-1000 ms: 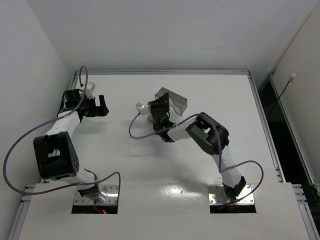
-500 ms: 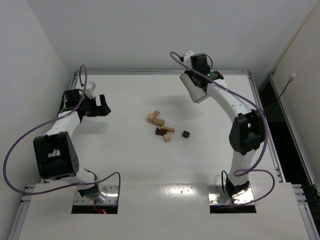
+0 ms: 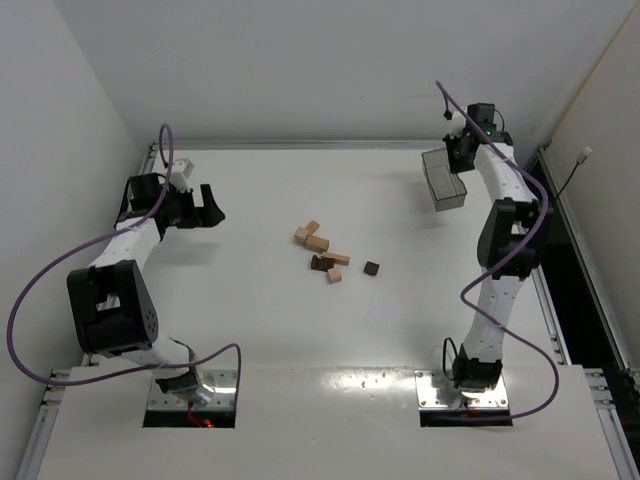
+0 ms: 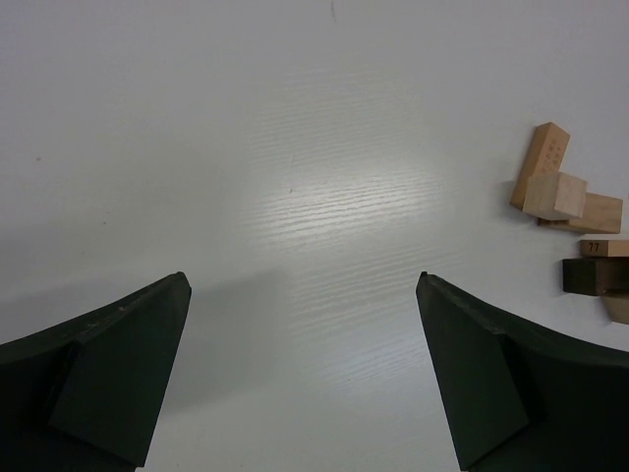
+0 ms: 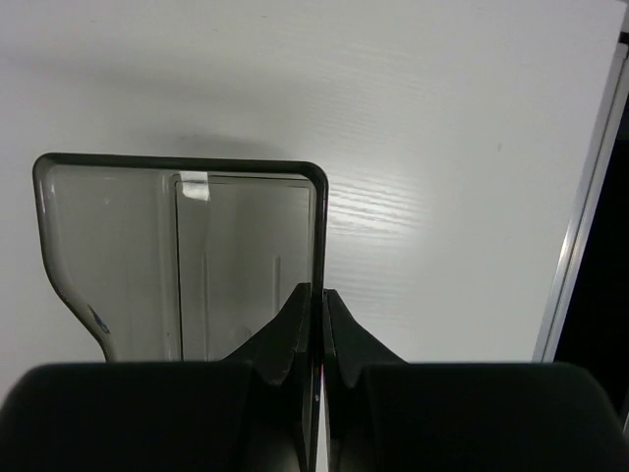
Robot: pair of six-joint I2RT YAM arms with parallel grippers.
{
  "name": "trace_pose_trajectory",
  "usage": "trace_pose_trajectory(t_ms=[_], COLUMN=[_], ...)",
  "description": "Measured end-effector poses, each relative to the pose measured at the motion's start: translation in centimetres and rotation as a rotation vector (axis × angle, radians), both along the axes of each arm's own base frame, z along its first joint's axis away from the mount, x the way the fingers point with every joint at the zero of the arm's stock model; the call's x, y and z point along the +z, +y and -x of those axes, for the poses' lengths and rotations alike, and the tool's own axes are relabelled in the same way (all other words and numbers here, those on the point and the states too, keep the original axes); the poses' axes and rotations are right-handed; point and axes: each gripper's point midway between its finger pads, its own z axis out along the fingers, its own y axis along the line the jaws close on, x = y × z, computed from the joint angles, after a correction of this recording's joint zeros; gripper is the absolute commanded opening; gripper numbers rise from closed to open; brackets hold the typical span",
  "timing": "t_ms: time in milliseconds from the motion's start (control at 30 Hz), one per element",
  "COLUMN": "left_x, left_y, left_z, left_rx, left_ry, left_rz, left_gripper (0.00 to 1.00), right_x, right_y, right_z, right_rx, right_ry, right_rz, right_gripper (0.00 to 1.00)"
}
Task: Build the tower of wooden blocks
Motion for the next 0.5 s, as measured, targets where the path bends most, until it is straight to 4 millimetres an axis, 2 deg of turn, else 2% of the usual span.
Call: trace_pose_trajectory(t_ms=[167, 333, 500], left_x=[-0.2, -1.0, -1.1], left_y=[0.0, -0.1, -0.1], left_z=[-0.3, -0.4, -0.7], left_rx=[-0.003, -0.008, -0.010], left_ry=[0.006, 0.028, 0.040], left_rz=[0.005, 0.015, 0.019], left_gripper=[1.00, 1.00, 1.00], right_x=[-1.7, -4.8, -7.7], right_y=[-4.4, -8.4, -10.5], right_z=[-0.5, -0.1, 0.4], right_rx=[-0.065, -0.120, -0.145], right_ry=[0.011, 0.060, 0.107], right_rz=[-0.013, -0.008, -0.012], right_gripper=[0.00, 0.00, 0.01])
